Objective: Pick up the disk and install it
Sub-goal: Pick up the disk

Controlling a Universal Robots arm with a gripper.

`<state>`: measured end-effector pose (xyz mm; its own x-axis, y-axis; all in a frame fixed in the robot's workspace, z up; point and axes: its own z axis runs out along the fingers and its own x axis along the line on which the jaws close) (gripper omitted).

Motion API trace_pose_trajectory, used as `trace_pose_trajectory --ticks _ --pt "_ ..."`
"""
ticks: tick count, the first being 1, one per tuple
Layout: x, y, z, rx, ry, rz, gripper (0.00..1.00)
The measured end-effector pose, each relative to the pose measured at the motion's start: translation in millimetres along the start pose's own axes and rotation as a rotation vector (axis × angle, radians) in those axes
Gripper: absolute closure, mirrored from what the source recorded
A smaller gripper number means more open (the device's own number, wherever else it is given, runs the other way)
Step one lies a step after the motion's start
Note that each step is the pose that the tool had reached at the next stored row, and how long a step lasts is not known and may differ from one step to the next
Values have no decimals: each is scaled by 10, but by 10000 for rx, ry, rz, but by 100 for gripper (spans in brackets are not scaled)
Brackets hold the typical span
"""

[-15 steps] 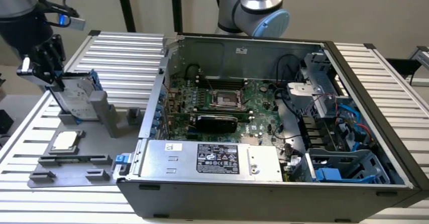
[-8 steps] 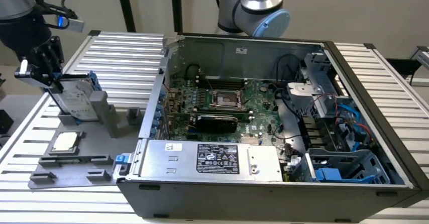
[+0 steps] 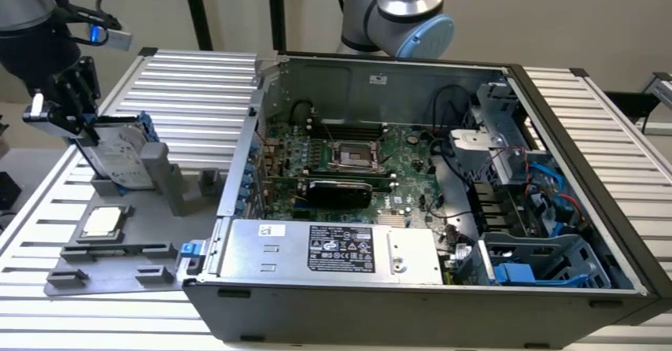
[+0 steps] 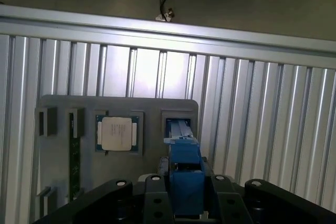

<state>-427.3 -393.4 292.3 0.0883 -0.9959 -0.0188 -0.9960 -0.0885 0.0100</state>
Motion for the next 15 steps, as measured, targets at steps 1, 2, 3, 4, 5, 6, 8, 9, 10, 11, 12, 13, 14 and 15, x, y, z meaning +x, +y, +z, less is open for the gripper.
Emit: trace_pose_trajectory --ticks 1,2,3,4,5,6,8,9,10,11,12,13,14,15 --pt "0 0 0 0 0 0 67" --pt "0 0 0 0 0 0 67" --pt "0 0 0 0 0 0 67" --pt "0 0 -4 0 -1 0 67" --pt "0 -1 -13 1 -1 0 67" --pt "0 -4 -29 0 -1 0 67" --pt "0 -12 -82 -3 0 0 67" --pt "0 -18 -120 -1 0 0 67" --pt "-1 -25 -163 -1 0 0 67" --pt "-1 -30 -208 -2 0 0 67" --pt "-1 -36 -253 0 -1 0 67" --pt "-1 -42 -298 -1 -1 0 67" --pt "-1 -49 -344 -1 -1 -1 67" --pt "-2 -57 -391 1 -1 -1 67"
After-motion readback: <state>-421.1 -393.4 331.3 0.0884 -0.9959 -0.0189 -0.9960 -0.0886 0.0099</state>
